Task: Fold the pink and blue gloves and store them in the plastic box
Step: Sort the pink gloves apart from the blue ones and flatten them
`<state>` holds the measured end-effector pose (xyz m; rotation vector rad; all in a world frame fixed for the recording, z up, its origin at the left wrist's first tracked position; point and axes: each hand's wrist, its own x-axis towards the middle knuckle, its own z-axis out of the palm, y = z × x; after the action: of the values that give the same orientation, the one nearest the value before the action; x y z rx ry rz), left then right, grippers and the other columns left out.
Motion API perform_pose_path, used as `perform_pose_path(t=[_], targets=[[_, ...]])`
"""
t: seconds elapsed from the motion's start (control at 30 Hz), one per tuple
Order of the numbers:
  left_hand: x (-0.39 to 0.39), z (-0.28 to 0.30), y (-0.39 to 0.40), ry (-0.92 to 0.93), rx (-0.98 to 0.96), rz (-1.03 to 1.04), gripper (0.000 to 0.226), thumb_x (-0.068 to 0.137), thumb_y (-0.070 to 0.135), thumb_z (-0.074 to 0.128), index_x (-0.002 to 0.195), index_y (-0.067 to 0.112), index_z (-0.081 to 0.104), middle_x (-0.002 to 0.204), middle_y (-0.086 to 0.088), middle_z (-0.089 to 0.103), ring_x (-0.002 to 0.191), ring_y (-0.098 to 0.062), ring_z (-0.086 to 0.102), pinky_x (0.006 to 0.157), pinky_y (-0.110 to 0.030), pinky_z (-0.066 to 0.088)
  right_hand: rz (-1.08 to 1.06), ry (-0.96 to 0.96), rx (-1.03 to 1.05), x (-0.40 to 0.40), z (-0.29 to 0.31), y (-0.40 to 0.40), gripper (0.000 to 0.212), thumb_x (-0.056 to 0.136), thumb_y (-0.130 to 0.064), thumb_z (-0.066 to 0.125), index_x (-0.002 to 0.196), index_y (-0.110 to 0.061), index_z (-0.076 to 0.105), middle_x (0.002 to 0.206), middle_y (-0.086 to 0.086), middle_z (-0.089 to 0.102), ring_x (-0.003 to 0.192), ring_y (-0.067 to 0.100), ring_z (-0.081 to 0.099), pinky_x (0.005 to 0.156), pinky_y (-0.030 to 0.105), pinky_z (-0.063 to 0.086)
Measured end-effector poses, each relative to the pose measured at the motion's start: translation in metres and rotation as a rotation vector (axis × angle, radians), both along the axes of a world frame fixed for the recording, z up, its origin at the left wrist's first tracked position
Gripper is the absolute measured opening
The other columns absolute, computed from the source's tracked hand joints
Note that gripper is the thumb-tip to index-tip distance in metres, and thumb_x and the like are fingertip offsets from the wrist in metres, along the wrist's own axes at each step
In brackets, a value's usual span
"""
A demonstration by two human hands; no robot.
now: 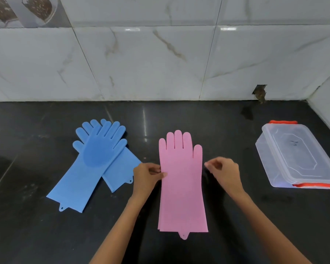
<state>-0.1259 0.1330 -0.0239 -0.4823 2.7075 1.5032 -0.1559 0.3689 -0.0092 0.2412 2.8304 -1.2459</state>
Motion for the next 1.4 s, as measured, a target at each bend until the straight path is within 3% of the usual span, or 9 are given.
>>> perform_pose_path(t=[0.23,0.5,0.63,0.8,0.9,1.03,1.23,1.4], targets=[[0.072,0.006,0.001,-0.191,0.030,-0.071,0.014,0.068,0.026,0.083,0.078,0.021,0.076,0.072,0.010,0.070,0.065,-0.002,0.066,0.058,-0.009,0.048,0.058,-0.228,-0.081,0.084,-0.008,0.001,0.016,0.077,-0.028,0.076,0.087,-0.016,0.070,0.067,-0.004,0.069,0.060,0.008,0.066,0.065,0.026,0.056],[0.095,0.010,0.012,-0.146,-0.017,-0.040,0.015,0.066,0.026,0.085,0.070,0.017,0.074,0.066,0.007,0.069,0.062,-0.006,0.065,0.060,-0.014,0.052,0.047,-0.275,-0.169,0.097,-0.002,-0.009,0.013,0.073,-0.020,0.080,0.078,-0.016,0.069,0.071,-0.001,0.071,0.062,0.011,0.068,0.054,0.022,0.054],[0.099,0.009,0.015,-0.137,-0.036,-0.034,0.011,0.072,0.018,0.081,0.068,0.016,0.072,0.066,0.007,0.068,0.063,-0.005,0.065,0.064,-0.018,0.053,0.003,-0.299,-0.288,0.098,0.001,-0.012,0.013,0.074,-0.013,0.079,0.081,-0.008,0.070,0.073,0.006,0.072,0.067,0.018,0.070,0.058,0.028,0.059],[0.095,0.009,0.005,-0.189,0.080,0.040,0.011,0.080,0.019,0.073,0.070,0.017,0.069,0.071,0.000,0.071,0.069,-0.013,0.068,0.069,-0.030,0.059,-0.042,-0.326,-0.430,0.099,0.002,-0.014,0.014,0.073,-0.010,0.079,0.082,-0.004,0.070,0.077,0.012,0.073,0.069,0.021,0.071,0.054,0.028,0.057],[0.098,0.006,0.001,-0.221,0.083,0.046,0.011,0.081,0.017,0.073,0.073,0.014,0.066,0.072,-0.004,0.071,0.071,-0.020,0.068,0.070,-0.035,0.060,-0.031,-0.285,-0.348,0.105,-0.003,-0.016,0.011,0.076,-0.009,0.076,0.083,-0.004,0.070,0.078,0.010,0.073,0.069,0.020,0.071,0.056,0.028,0.058],[0.104,0.003,0.004,-0.244,0.058,-0.005,0.009,0.077,0.016,0.077,0.074,0.015,0.069,0.070,0.000,0.070,0.061,-0.013,0.067,0.062,-0.024,0.058,-0.010,-0.207,-0.204,0.109,-0.008,-0.015,0.006,0.078,-0.013,0.075,0.082,-0.010,0.071,0.076,0.001,0.072,0.069,0.013,0.069,0.059,0.029,0.059],[0.107,0.001,0.005,-0.191,-0.002,0.009,0.011,0.073,0.012,0.080,0.072,0.018,0.071,0.069,0.005,0.068,0.066,-0.006,0.065,0.059,-0.013,0.049,0.009,-0.159,-0.094,0.116,-0.013,-0.016,0.010,0.074,-0.016,0.078,0.077,-0.014,0.069,0.071,-0.004,0.069,0.066,0.010,0.065,0.064,0.028,0.057],[0.106,0.001,0.007,-0.170,-0.026,-0.014,0.013,0.070,0.010,0.082,0.072,0.015,0.071,0.068,0.005,0.068,0.065,-0.006,0.065,0.059,-0.014,0.050,-0.008,-0.153,-0.038,0.117,-0.013,-0.015,0.012,0.073,-0.016,0.079,0.076,-0.015,0.068,0.071,-0.005,0.066,0.066,0.009,0.063,0.063,0.022,0.053]])
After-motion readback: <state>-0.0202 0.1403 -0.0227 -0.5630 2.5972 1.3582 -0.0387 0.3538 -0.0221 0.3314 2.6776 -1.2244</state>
